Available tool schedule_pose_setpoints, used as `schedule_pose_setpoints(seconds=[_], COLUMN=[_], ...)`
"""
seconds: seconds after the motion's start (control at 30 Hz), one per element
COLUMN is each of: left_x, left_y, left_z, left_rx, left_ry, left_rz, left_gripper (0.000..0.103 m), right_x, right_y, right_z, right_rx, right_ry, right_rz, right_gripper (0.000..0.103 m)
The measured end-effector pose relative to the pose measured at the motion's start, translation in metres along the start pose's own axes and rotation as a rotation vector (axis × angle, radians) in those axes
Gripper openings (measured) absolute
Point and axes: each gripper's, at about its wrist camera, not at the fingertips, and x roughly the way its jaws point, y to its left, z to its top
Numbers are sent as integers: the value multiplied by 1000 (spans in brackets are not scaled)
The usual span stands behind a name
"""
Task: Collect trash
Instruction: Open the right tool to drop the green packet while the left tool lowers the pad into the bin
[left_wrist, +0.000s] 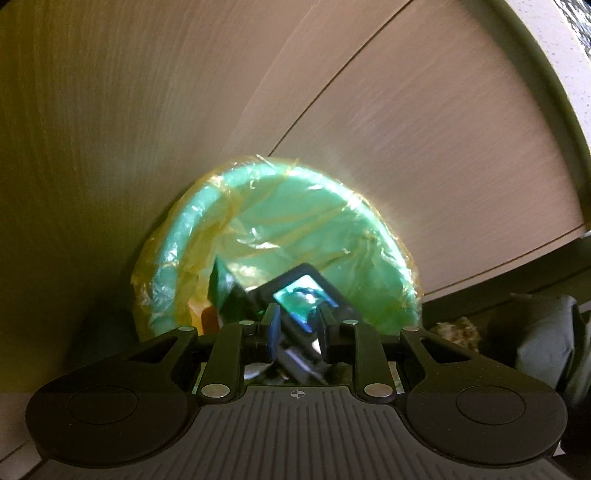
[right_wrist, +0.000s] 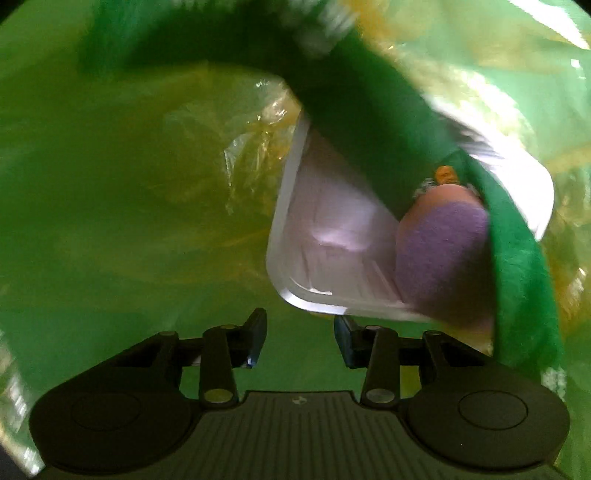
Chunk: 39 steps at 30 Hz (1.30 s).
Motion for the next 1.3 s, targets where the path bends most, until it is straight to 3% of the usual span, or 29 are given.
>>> schedule_pose_setpoints(seconds=[0.2,0.33,0.37,0.4,0.43,0.63,0.73,0.83,0.93,1.13,1.3], left_x=[-9,-11,-12,-13,-13,-14,-16,-17,-16,-17,-24], left_y=[5,5,6,5,5,-4,-7,-9,-9,-8,-11], left_z=[2,1,1,0,0,-4,-5,-7,-6,-7,-9], left_rx=[-11,-10,-11,-9,-7,16,20,26,28,18,22], left_ry=[-19,-27,-27,-29,-31,-41,-44,-43,-42,-42,-51], left_rz=[-12,-3,-3,-2,-5,-18,-21,-23,-24,-10,-23], left_gripper=[24,24,24,24,24,24,24,24,24,24,24], right_x=[27,33,26,17,7,-56,-69,-65,-43,-14,-43], right_y=[6,3,3,3,5,3,-7,-14,1,25,34], right_z=[11,17,15,12,9,-7,-16,-16,-6,-1,-8], right_rx=[7,49,46,42,46,55,57,55,12,-53,-44], right_ry=[31,7,-7,-26,-42,-157,-175,-149,-127,-76,-97], right_rz=[-76,-51,-43,-29,-4,-52,-100,-78,-77,-183,-57], right_gripper=[41,42,34,17,13,9,8,7,9,27,48])
